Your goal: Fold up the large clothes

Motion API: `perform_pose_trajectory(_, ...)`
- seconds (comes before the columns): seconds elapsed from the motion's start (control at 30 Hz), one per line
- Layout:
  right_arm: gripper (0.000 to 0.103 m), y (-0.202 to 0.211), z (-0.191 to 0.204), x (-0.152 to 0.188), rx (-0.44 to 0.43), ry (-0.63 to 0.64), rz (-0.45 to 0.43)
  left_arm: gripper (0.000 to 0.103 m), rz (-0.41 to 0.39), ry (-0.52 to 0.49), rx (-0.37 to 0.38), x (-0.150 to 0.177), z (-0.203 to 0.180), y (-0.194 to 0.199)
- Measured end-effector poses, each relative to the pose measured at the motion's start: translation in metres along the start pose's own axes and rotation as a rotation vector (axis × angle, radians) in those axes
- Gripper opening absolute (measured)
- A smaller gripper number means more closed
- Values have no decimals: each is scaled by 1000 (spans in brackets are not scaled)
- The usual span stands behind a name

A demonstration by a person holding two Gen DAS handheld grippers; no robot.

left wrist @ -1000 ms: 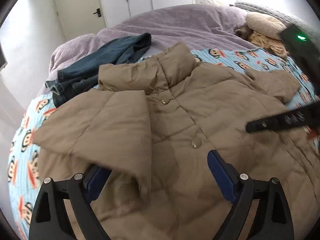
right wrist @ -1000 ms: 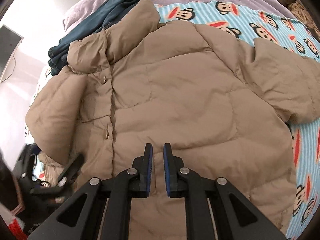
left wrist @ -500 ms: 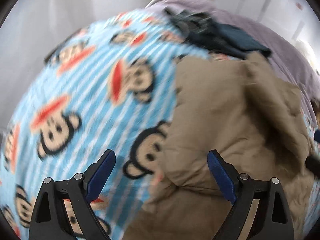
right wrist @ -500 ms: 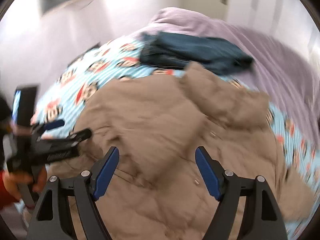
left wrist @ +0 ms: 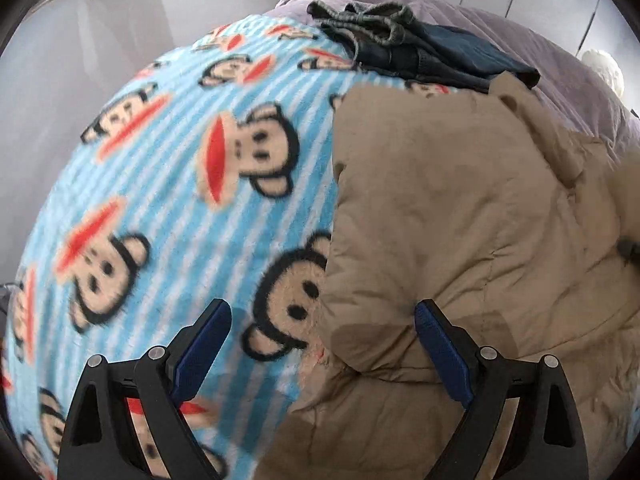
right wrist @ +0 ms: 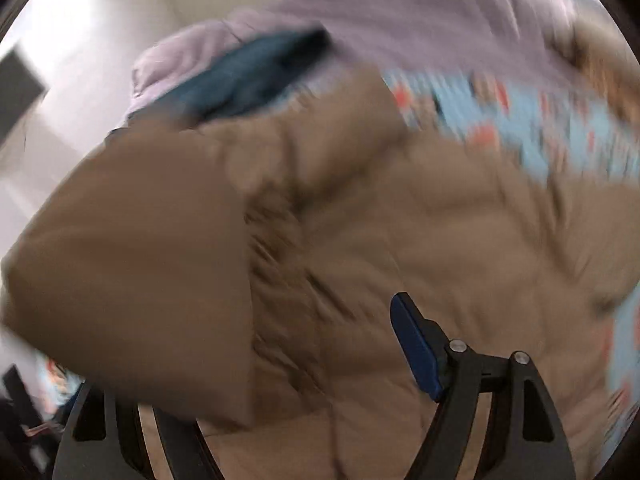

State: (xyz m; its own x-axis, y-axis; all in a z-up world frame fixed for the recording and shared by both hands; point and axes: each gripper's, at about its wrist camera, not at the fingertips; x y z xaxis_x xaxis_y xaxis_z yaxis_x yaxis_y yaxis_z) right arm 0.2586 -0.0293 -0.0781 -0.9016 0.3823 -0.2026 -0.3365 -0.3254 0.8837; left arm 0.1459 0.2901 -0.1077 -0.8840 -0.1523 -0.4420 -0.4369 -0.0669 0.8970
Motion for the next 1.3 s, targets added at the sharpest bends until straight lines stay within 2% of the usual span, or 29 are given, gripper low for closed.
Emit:
perform_pose_trajectory(0.13,81,3,-39,-15,-98,-138,30,94,-100,-5,-18,-36,12,21)
perform_pose_trajectory(0.2,53,2,-48,-25,-129,-186,42,94,-106,-22,-46,-56,11,14)
perform_pose_trajectory(0.23,17,0,-49,-30,-133,-187,60,94,-99,-29,-56,-63,9,8)
perform_pose_trajectory(0.3,12,2,-41,-35,-147,-122,49,94,-90,-57,-85,-71,2,-7)
perform_pose_trajectory(0.37,12,8,-30,-33,-105,-6,17,94,-59,-88,-125,-73,-7,-25)
perform_pose_trajectory(0.47,12,-4,-41,-23,-27,36,52,94,-29,-78,-117,-58,-9,-33)
perform_pose_trajectory(0.53,12,-13,-57,-15,-27,14,76,94,-22,-83,-112,-53,-14,-36)
perform_pose_trajectory(0.63,13,-15,-63,-13,-34,38,64,94,-15,-104,-134,-54,-20,-37)
perform_pose_trajectory(0.8,36,11,-56,-13,69,112,33,94,11,-103,-147,-56,-19,-15)
perform_pose_trajectory(0.87,46,21,-69,-11,69,85,46,94,17,-109,-130,-51,-22,1)
perform_pose_trajectory(1.0,55,49,-108,3,74,4,82,94,38,-159,-95,-35,-38,24)
perform_pose_trajectory(1.07,64,63,-123,12,59,-33,95,94,53,-200,-59,-23,-60,35)
perform_pose_trajectory(1.2,70,87,-155,29,13,-117,103,94,75,-260,12,-7,-106,51)
perform_pose_trajectory(1.3,80,102,-176,38,-21,-175,98,94,79,-299,65,4,-145,62)
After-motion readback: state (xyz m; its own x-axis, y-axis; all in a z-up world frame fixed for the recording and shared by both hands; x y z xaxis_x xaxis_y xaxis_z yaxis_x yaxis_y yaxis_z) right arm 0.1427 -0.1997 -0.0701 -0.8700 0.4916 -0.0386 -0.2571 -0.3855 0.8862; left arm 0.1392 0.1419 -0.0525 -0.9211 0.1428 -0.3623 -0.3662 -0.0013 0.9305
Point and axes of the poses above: each gripper's, at about its wrist camera, not at the fingertips, and y roughly against the way its jaws point, z to its left, x to its underside, and after that the axes turned 8 degrees about -y, right-handed
